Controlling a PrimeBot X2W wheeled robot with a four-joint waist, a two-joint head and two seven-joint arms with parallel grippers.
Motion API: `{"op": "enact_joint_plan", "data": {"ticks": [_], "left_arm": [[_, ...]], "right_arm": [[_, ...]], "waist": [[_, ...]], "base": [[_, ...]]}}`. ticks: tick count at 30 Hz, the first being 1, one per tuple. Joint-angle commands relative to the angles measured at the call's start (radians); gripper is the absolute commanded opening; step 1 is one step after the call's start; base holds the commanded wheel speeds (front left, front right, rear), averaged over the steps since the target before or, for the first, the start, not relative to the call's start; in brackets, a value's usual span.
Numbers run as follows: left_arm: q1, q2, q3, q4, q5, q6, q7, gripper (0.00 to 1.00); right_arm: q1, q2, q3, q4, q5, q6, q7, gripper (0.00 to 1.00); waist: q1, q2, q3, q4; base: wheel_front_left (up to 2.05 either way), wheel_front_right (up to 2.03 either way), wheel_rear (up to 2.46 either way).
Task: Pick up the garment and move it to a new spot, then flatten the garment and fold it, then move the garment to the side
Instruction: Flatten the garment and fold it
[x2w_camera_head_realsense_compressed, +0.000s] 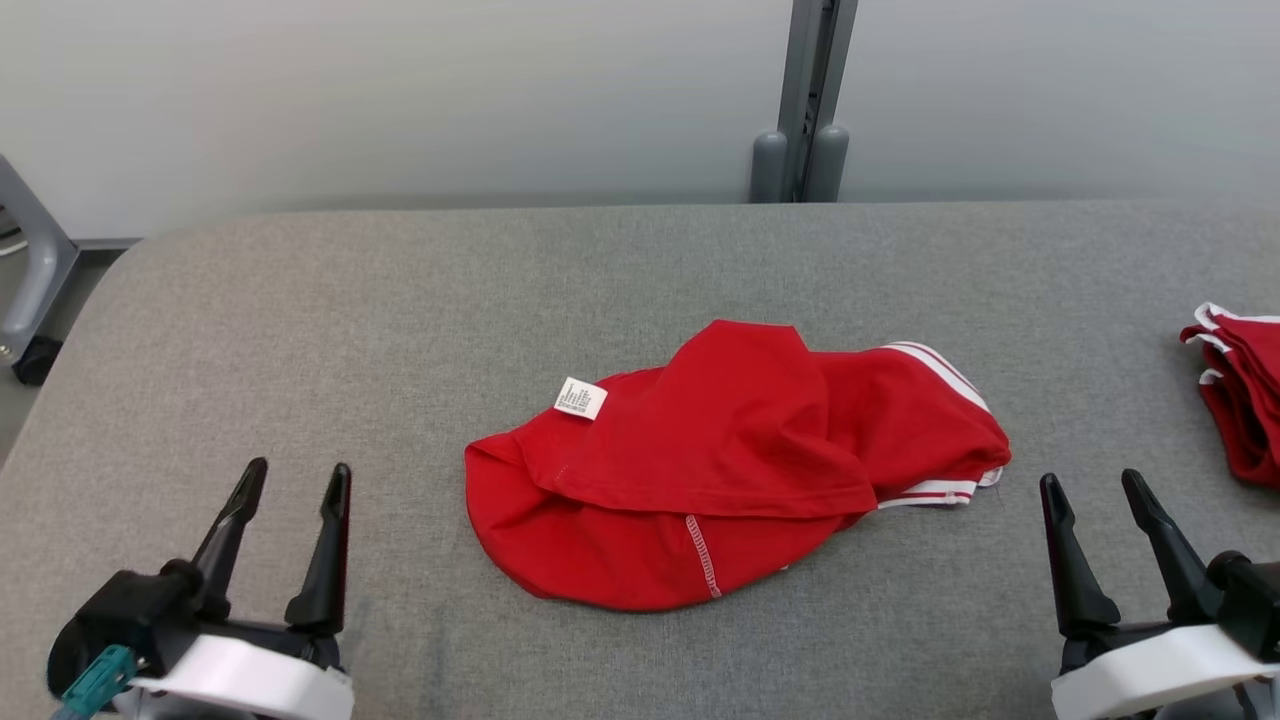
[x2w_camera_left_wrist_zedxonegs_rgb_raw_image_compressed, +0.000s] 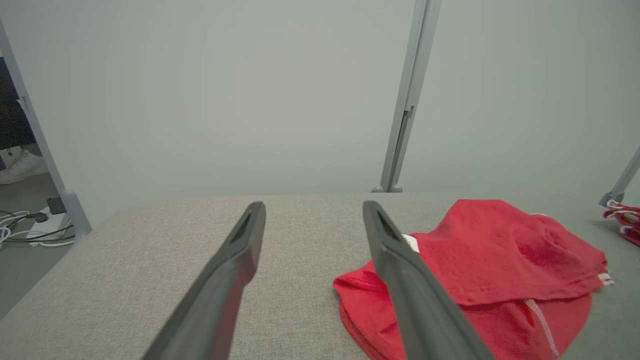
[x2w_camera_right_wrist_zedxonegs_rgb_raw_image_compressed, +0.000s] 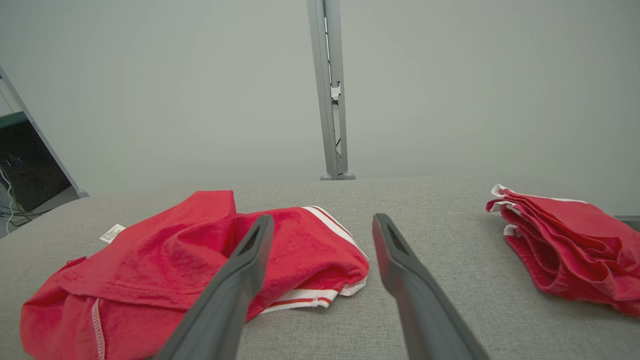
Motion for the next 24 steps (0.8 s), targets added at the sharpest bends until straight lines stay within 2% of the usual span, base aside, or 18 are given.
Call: {"op": "enact_joint_plan", "data": {"ticks": [1, 4, 9, 10, 14, 21, 22, 23, 24], "left_arm": [[-0.039, -0.003, -0.018, -0.007, 0.012, -0.007, 0.007, 1.00], [-0.092, -0.025, -0.059, -0.004, 0.022, -0.022, 0.026, 1.00], [-0.196, -0.069, -0.152, 0.052, 0.025, -0.081, 0.086, 1.00], [-0.196, -0.069, -0.152, 0.052, 0.025, -0.081, 0.086, 1.00], [-0.291, -0.104, -0.225, 0.169, 0.014, -0.123, 0.161, 1.00], [-0.366, -0.105, -0.269, 0.293, 0.001, -0.146, 0.243, 1.00], [-0.377, -0.102, -0.268, 0.302, 0.000, -0.146, 0.247, 0.84], [-0.385, -0.100, -0.264, 0.310, 0.000, -0.141, 0.246, 0.27], [-0.387, -0.096, -0.263, 0.318, 0.001, -0.140, 0.250, 0.00]], "right_arm": [[-0.020, -0.005, -0.003, -0.003, -0.001, 0.000, -0.005, 1.00], [-0.039, -0.005, 0.000, -0.010, -0.004, 0.000, -0.007, 1.00], [-0.077, -0.005, 0.014, -0.022, -0.008, 0.000, -0.010, 1.00], [-0.077, -0.005, 0.014, -0.022, -0.008, 0.000, -0.010, 1.00], [-0.108, -0.005, 0.024, -0.015, -0.001, 0.000, -0.021, 1.00], [-0.131, -0.005, 0.028, 0.010, 0.010, 0.000, -0.045, 1.00], [-0.134, -0.005, 0.027, 0.014, 0.012, 0.000, -0.047, 1.00], [-0.137, -0.005, 0.026, 0.017, 0.014, 0.000, -0.052, 1.00], [-0.139, -0.005, 0.025, 0.020, 0.015, 0.000, -0.056, 1.00]], "waist": [[0.0000, 0.0000, 0.025, 0.002], [0.0000, 0.0000, 0.061, -0.001], [0.0000, 0.0000, 0.135, -0.022], [0.0000, 0.0000, 0.135, -0.022], [0.0000, 0.0000, 0.194, -0.057], [0.0000, 0.0000, 0.231, -0.098], [0.0000, 0.0000, 0.234, -0.103], [0.0000, 0.0000, 0.237, -0.106], [0.0000, 0.0000, 0.239, -0.109]], "base": [[0.00, 0.00, 0.00], [0.00, 0.00, 0.00], [0.00, 0.00, 0.00], [0.00, 0.00, 0.00], [0.00, 0.00, 0.00], [0.00, 0.00, 0.00], [0.00, 0.00, 0.00], [0.00, 0.00, 0.00], [0.00, 0.00, 0.00]]}}
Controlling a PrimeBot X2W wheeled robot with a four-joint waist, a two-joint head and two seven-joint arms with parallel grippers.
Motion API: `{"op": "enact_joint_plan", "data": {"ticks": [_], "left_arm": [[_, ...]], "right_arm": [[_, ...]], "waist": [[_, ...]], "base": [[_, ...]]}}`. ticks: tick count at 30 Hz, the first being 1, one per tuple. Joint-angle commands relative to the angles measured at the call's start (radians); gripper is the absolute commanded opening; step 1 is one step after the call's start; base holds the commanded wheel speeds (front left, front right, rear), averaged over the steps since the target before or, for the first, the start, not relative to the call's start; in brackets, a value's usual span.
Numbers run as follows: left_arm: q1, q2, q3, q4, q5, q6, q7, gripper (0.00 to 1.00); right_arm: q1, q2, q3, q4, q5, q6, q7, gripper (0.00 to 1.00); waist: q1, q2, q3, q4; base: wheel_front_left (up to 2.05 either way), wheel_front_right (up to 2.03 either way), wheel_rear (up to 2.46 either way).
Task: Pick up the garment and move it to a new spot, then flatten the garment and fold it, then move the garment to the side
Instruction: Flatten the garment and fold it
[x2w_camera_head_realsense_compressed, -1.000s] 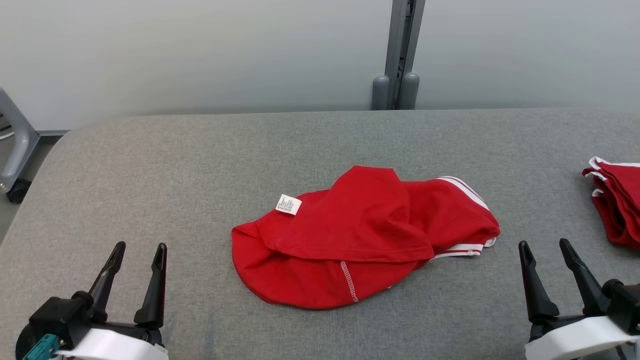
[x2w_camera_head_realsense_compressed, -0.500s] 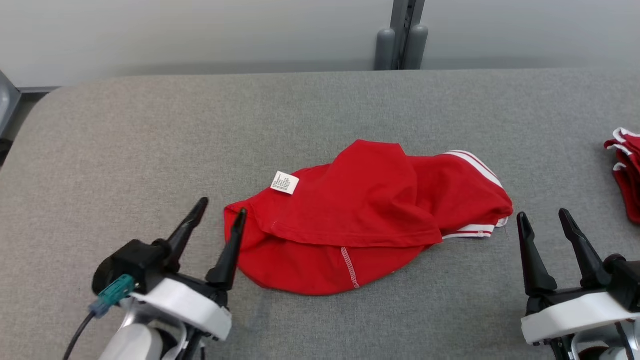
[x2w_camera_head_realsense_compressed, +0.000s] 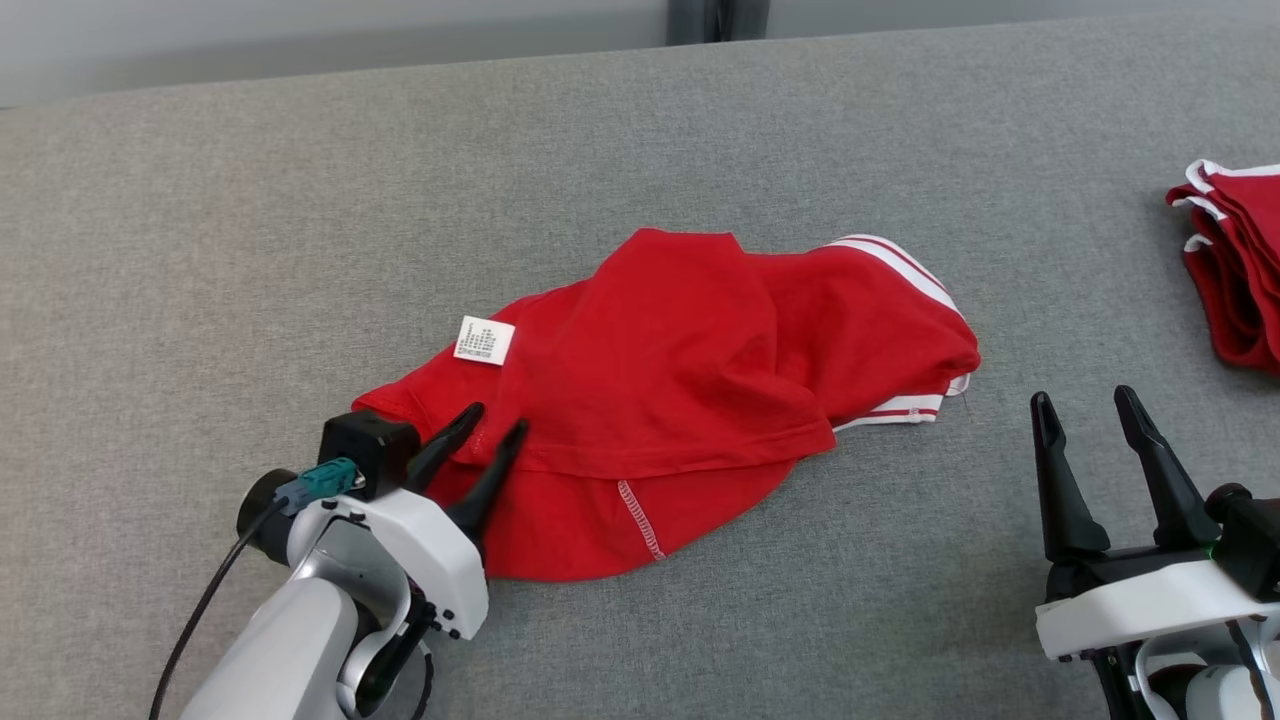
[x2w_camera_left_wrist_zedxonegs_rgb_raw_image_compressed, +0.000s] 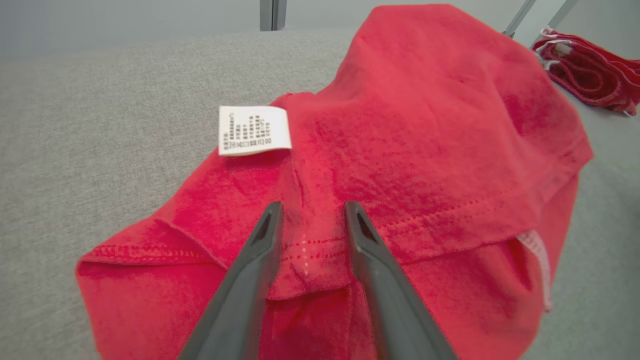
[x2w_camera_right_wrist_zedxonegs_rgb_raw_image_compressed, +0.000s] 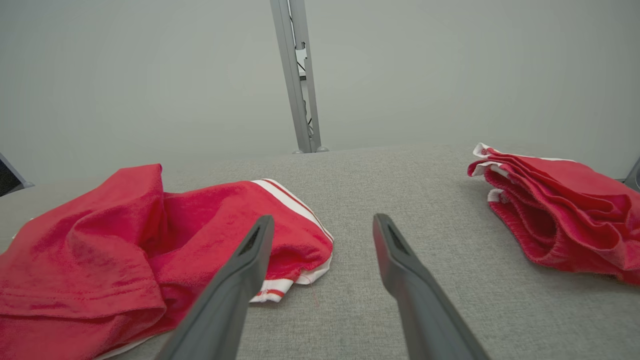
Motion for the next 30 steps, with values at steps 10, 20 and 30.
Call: {"op": "enact_joint_plan", "data": {"ticks": [10, 20, 30], "left_arm": [[0.008, 0.060, 0.037, -0.083, 0.030, 0.037, -0.081, 0.00], [0.112, 0.169, 0.076, -0.327, 0.085, 0.105, -0.106, 0.00], [0.342, 0.238, 0.090, -0.453, 0.028, 0.145, -0.049, 0.00]], "right_arm": [[-0.012, -0.005, -0.020, 0.020, 0.010, 0.000, -0.020, 1.00], [0.007, -0.005, -0.039, 0.015, 0.000, 0.000, -0.008, 1.00], [0.020, -0.005, -0.048, 0.003, 0.000, 0.000, 0.006, 1.00]], "waist": [[0.0000, 0.0000, -0.013, 0.014], [0.0000, 0.0000, -0.049, 0.058], [0.0000, 0.0000, -0.067, 0.082]], "base": [[0.00, 0.00, 0.00], [0.00, 0.00, 0.00], [0.00, 0.00, 0.00]]}}
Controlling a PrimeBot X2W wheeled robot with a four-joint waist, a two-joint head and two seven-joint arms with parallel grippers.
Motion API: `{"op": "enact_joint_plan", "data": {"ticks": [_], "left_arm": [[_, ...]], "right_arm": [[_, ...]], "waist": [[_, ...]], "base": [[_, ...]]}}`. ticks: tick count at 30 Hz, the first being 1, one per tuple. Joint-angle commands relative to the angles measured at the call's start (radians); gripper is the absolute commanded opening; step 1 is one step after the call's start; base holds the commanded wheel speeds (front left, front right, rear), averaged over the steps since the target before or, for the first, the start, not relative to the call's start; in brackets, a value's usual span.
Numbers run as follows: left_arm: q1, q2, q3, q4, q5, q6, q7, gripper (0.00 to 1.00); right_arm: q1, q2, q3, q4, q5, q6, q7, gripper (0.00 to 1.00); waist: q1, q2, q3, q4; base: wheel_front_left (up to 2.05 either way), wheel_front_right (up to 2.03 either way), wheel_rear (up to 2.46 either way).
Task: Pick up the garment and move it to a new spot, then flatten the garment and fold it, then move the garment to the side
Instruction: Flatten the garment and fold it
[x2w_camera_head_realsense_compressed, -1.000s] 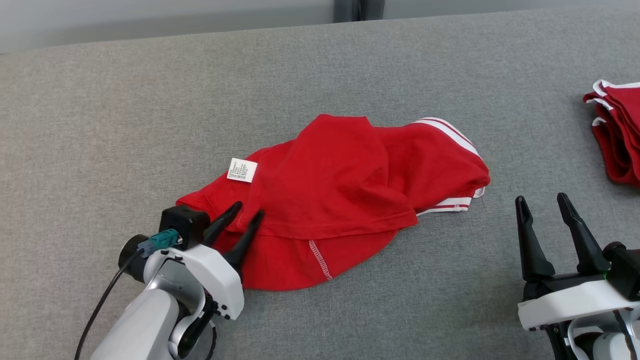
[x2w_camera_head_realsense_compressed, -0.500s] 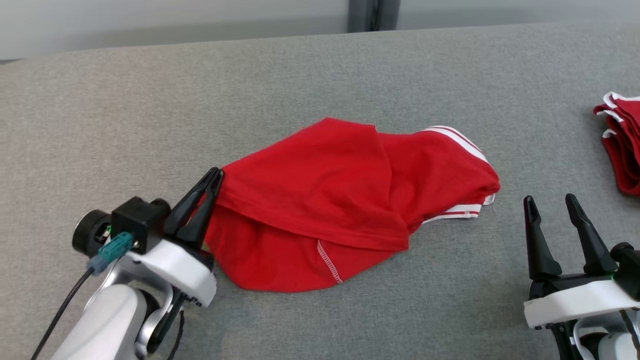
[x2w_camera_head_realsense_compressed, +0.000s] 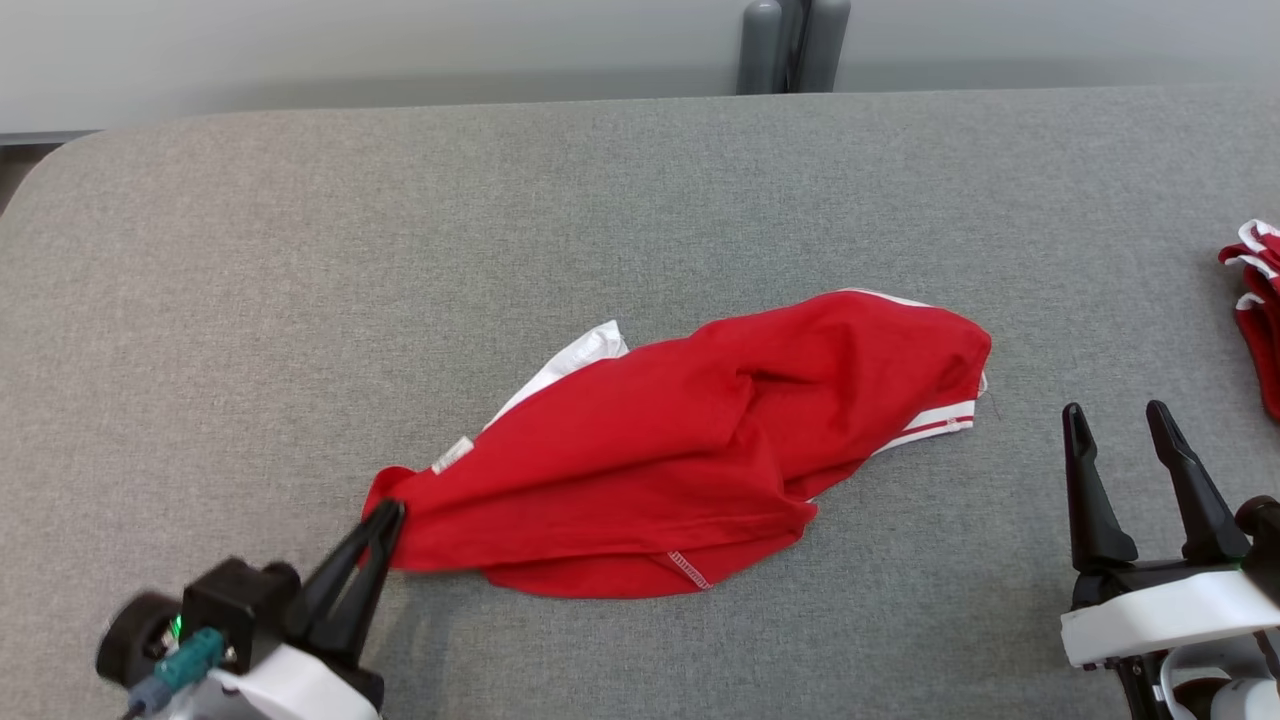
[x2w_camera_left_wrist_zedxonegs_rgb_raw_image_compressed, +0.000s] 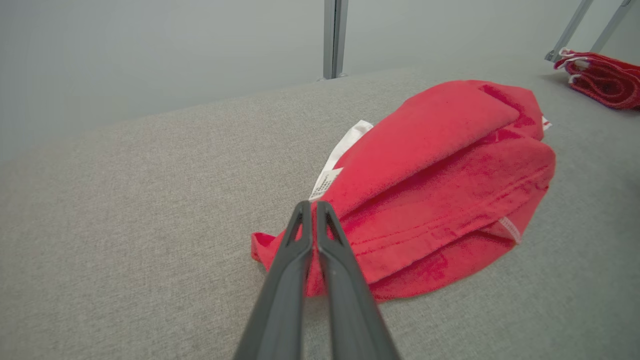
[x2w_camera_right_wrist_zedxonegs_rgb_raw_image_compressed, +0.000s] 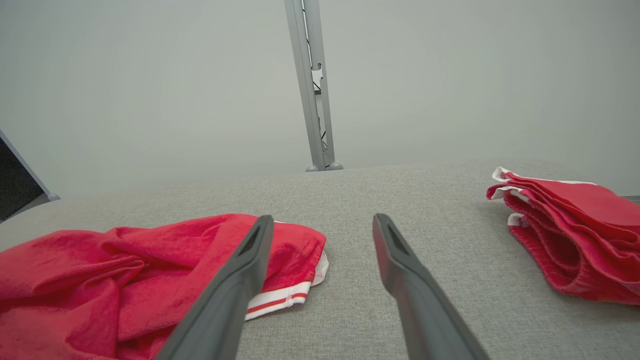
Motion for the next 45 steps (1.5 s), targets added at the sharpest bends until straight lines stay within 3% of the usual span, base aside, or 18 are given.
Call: {"op": "enact_joint_plan", "data": {"ticks": [1, 10, 11, 13, 19, 24, 29, 36, 45], "left_arm": [[0.034, -0.015, -0.002, 0.029, -0.031, 0.001, -0.012, 0.00], [0.026, -0.121, -0.036, 0.234, -0.103, -0.051, -0.105, 0.00], [0.016, -0.133, -0.034, 0.254, -0.104, -0.054, -0.122, 0.12], [0.000, -0.160, -0.032, 0.281, -0.110, -0.060, -0.161, 1.00], [-0.034, -0.216, 0.015, 0.279, -0.090, -0.054, -0.263, 1.00], [-0.049, -0.237, 0.079, 0.249, -0.049, -0.003, -0.273, 1.00], [-0.062, -0.219, 0.134, 0.233, -0.019, 0.036, -0.274, 1.00], [-0.025, -0.182, 0.180, 0.254, -0.040, 0.036, -0.258, 1.00], [-0.004, -0.173, 0.169, 0.236, -0.054, 0.032, -0.239, 1.00]], "right_arm": [[-0.002, -0.005, 0.002, -0.003, -0.005, 0.000, 0.005, 1.00], [0.001, -0.005, 0.004, -0.001, -0.001, 0.000, 0.009, 1.00], [0.001, -0.005, 0.004, 0.001, 0.000, 0.000, 0.009, 1.00], [0.003, -0.005, 0.006, 0.002, 0.001, 0.000, 0.013, 1.00], [0.016, -0.005, 0.006, -0.002, 0.004, 0.000, 0.013, 1.00], [0.027, -0.005, 0.005, -0.005, 0.005, 0.000, 0.018, 1.00], [0.044, -0.004, 0.011, -0.006, 0.001, 0.000, 0.025, 1.00], [0.064, -0.005, 0.018, -0.007, -0.005, 0.000, 0.034, 1.00], [0.071, -0.005, 0.014, -0.020, -0.007, 0.000, 0.043, 1.00]], "waist": [[0.0000, -0.0001, -0.001, -0.001], [0.0000, -0.0001, -0.009, 0.002], [0.0000, -0.0001, -0.013, 0.002], [0.0000, -0.0001, -0.020, 0.001], [0.0000, -0.0001, -0.052, -0.004], [0.0000, -0.0001, -0.083, -0.005], [0.0000, -0.0001, -0.110, -0.007], [0.0000, -0.0001, -0.142, -0.007], [0.0000, -0.0001, -0.147, 0.003]], "base": [[0.00, 0.00, 0.00], [0.00, 0.00, 0.00], [0.00, 0.00, 0.00], [0.00, 0.00, 0.00], [0.00, 0.00, 0.00], [0.00, 0.00, 0.00], [0.00, 0.00, 0.00], [0.00, 0.00, 0.00], [0.00, 0.00, 0.00]]}}
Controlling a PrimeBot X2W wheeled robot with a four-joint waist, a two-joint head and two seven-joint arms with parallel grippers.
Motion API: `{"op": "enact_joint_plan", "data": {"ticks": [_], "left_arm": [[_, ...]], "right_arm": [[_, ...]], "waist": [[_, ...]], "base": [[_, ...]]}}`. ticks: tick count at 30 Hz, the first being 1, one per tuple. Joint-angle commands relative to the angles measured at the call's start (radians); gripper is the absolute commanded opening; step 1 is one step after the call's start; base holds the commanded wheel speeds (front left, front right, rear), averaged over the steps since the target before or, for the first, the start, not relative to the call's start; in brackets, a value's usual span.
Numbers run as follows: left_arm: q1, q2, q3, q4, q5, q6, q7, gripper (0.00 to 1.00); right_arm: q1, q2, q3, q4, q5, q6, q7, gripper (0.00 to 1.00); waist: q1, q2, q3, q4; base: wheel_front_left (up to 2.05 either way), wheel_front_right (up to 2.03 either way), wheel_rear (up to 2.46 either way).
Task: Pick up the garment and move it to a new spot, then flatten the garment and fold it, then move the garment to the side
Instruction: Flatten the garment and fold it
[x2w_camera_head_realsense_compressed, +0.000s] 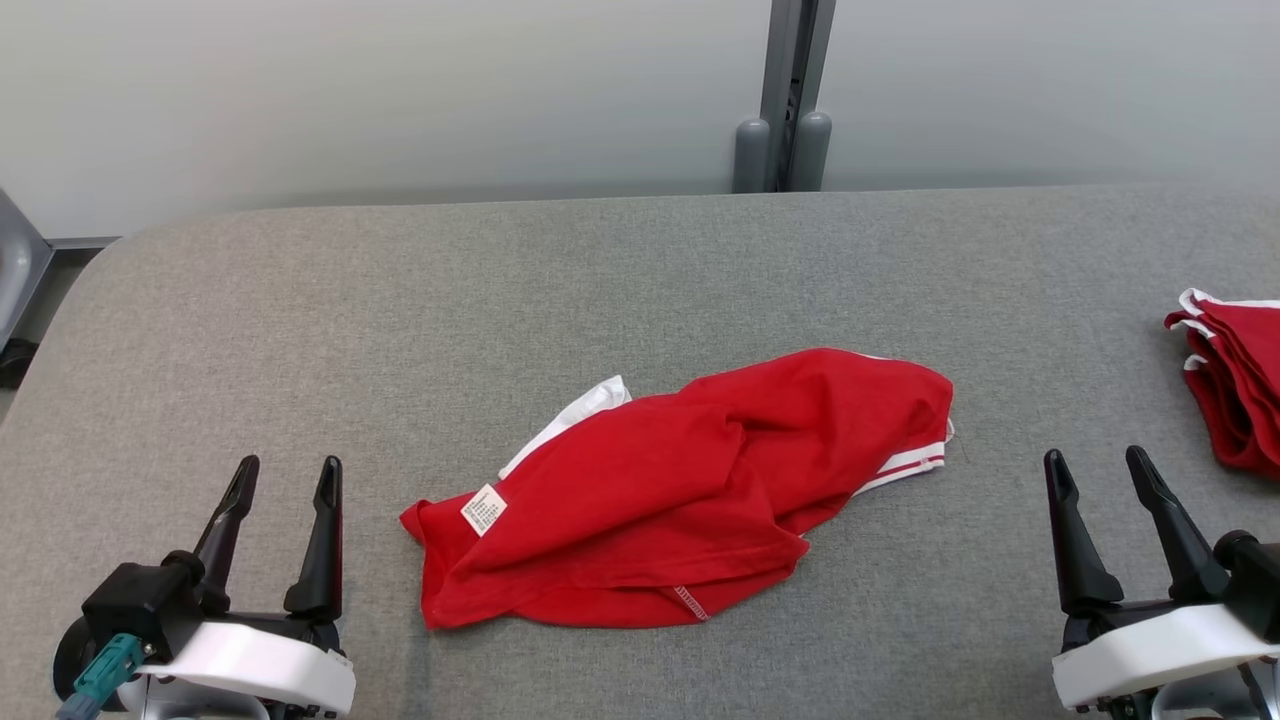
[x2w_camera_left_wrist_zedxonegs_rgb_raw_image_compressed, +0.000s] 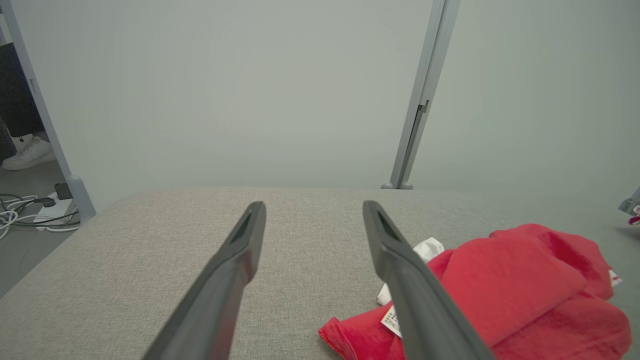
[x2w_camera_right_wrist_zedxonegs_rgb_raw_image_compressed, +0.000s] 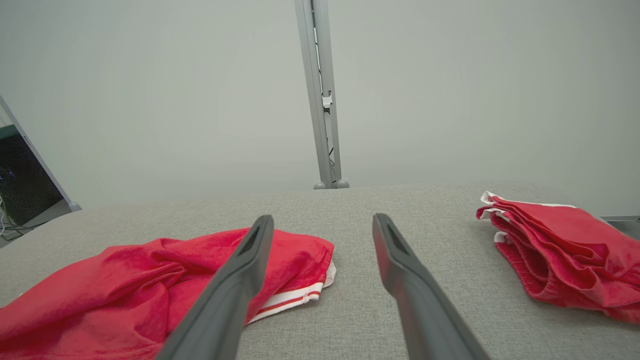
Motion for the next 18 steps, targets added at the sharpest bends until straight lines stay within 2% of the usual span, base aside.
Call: {"op": "enact_joint_plan", "data": {"ticks": [1, 13, 18], "left_arm": [[0.002, 0.007, 0.001, -0.005, -0.007, 0.001, 0.000, 1.00], [-0.017, 0.010, -0.012, -0.024, 0.009, 0.018, 0.007, 1.00], [-0.045, 0.002, -0.026, -0.038, 0.014, 0.018, 0.012, 1.00]], "right_arm": [[0.007, -0.005, -0.003, -0.006, -0.003, 0.000, 0.004, 1.00], [-0.007, -0.005, -0.019, 0.010, 0.004, 0.000, -0.005, 1.00], [-0.069, -0.015, -0.054, 0.073, -0.009, 0.000, -0.004, 1.00]], "waist": [[0.0000, -0.0001, 0.001, 0.001], [0.0000, -0.0001, 0.017, 0.017], [0.0000, -0.0001, 0.058, 0.050]], "base": [[0.00, 0.00, 0.00], [0.00, 0.00, 0.00], [0.00, 0.00, 0.00]]}}
